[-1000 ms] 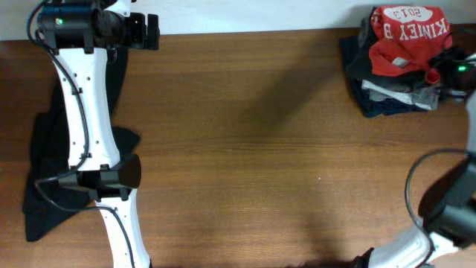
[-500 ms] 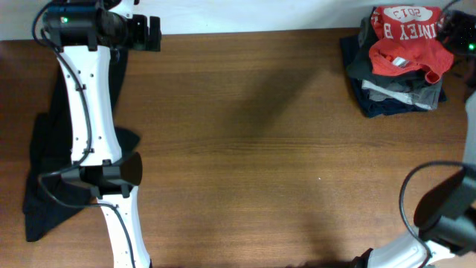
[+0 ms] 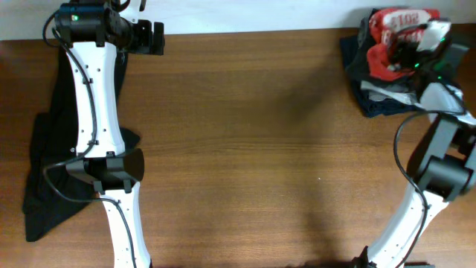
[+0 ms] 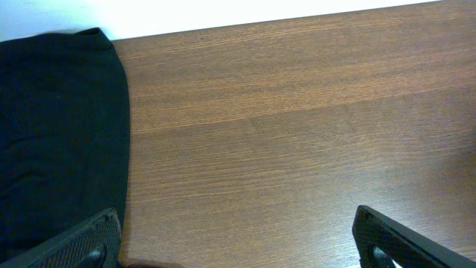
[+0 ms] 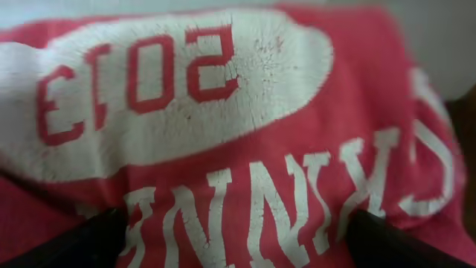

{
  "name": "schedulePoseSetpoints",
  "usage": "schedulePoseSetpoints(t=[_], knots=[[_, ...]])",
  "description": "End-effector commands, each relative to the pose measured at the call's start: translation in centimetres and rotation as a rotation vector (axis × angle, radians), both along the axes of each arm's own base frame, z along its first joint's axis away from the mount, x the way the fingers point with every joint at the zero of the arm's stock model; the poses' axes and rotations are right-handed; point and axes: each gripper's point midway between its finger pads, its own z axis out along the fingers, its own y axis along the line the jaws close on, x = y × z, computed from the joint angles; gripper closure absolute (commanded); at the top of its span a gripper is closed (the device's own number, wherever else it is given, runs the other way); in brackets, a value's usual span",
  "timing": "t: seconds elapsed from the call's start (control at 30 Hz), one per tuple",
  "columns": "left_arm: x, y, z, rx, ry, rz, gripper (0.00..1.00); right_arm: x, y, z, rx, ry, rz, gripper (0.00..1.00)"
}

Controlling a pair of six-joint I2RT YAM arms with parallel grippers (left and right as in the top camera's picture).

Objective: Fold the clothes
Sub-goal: 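Lower the orange bundle onto the dark clothes stack and release it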

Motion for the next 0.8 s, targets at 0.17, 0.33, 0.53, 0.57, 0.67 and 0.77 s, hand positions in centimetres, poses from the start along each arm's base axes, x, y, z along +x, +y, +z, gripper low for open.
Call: schedulePoseSetpoints(t=[0.17,0.33,0.53,0.57,0.67,0.77], knots=[[0.2,0.0,-0.1,0.017,-0.006,-0.014,0.01,0.2,1.8,-3.1,0.019,0.063,0.036,0.01],[0.2,0.0,-0.1,0.017,-0.006,-0.014,0.01,0.3,1.6,6.6,-0.044,-0.073,0.03,0.01],[0.0,0.0,-0.2,0.017,0.002,-0.014,0.01,-2.2,2.2,19.9,-0.136,-0.262,0.003,0.01],[0.0,0.0,-0.2,0.017,0.002,-0.014,0.01,-2.9,2.3,21.7,-0.146,-0.28,-0.003,0.01],[0.0,0.0,-0.2,0.017,0.002,-0.014,0.01,-5.4,3.8,25.8,-0.148,-0.296,0.011,0.01],[0.0,0.0,-0.2,0.017,0.002,-0.014,0.01,-7.9,6.9,28.3,-0.118,-0.272,0.076,0.01]])
